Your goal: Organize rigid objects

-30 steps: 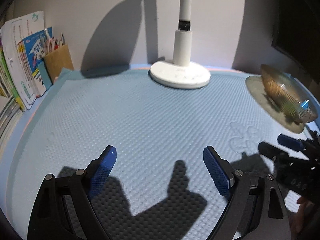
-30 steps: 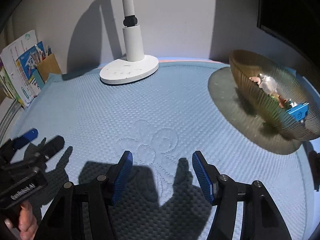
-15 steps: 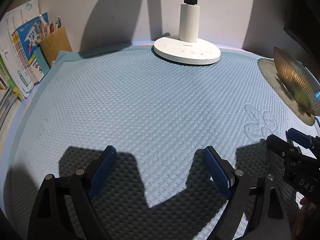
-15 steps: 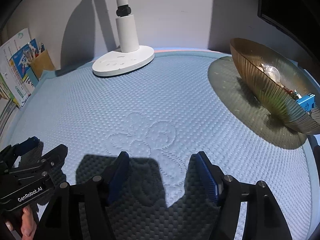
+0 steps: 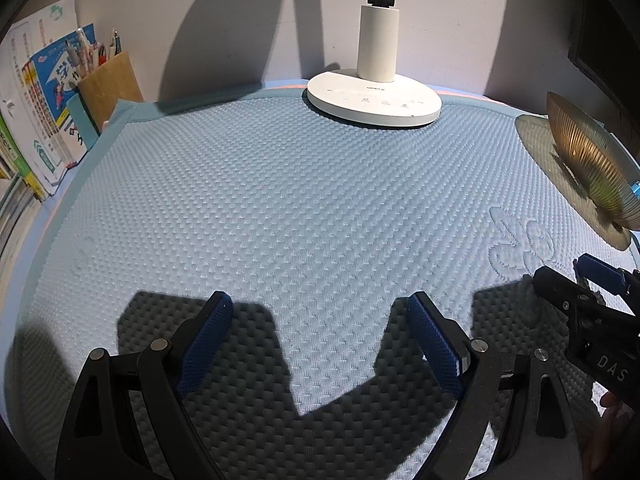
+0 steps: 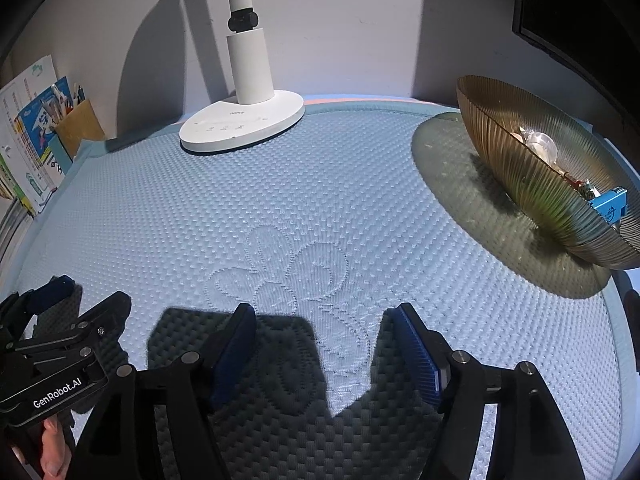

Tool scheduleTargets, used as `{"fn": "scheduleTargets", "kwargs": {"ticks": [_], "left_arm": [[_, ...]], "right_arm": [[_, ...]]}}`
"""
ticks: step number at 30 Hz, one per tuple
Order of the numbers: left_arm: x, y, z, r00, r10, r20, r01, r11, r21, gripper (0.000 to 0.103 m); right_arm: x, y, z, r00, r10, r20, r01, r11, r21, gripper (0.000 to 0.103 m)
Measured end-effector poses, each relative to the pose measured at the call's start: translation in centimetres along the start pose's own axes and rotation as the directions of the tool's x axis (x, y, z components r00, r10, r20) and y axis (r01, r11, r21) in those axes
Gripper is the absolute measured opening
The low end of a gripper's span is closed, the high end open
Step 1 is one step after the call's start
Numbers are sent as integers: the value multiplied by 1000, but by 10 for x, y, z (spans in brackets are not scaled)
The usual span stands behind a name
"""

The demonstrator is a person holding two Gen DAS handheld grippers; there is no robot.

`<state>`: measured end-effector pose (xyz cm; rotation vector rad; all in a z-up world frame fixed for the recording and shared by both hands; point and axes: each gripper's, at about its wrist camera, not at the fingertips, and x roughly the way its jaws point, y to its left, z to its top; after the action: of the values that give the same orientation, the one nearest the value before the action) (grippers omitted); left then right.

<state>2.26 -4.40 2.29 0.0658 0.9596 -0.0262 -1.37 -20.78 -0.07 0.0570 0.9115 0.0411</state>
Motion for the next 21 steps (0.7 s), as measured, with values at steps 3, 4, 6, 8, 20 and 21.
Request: {"fn": "scheduleTargets", "kwargs": {"ticks": [3, 4, 6, 8, 20, 21], "left_arm": [[0, 0, 0, 1000, 9, -1, -9, 1000, -2, 91], [0, 0, 0, 1000, 10, -3, -10, 1000, -6, 93], [2, 2, 0, 1000, 8, -13, -8, 1000, -19, 97], [4, 5, 1, 1000, 3, -25, -4, 999, -33, 101], [6, 6, 1, 1000, 5, -29, -6, 999, -32, 102], [6, 6, 1, 1000, 4, -29, -5, 999, -32, 102]], "right_arm": [[0, 0, 0, 1000, 1, 1, -1, 1000, 2, 72], [0, -1, 0, 1000, 1, 2, -1, 1000, 2, 72], [-1, -2, 0, 1000, 4, 4, -4, 1000, 5, 73], [-1, -3, -1, 1000, 5, 5, -5, 1000, 9, 73], [-8, -8, -3, 1000, 7, 29, -8, 999, 37, 80], [-9, -7, -3, 999, 7, 32, -8, 999, 36, 80]]}}
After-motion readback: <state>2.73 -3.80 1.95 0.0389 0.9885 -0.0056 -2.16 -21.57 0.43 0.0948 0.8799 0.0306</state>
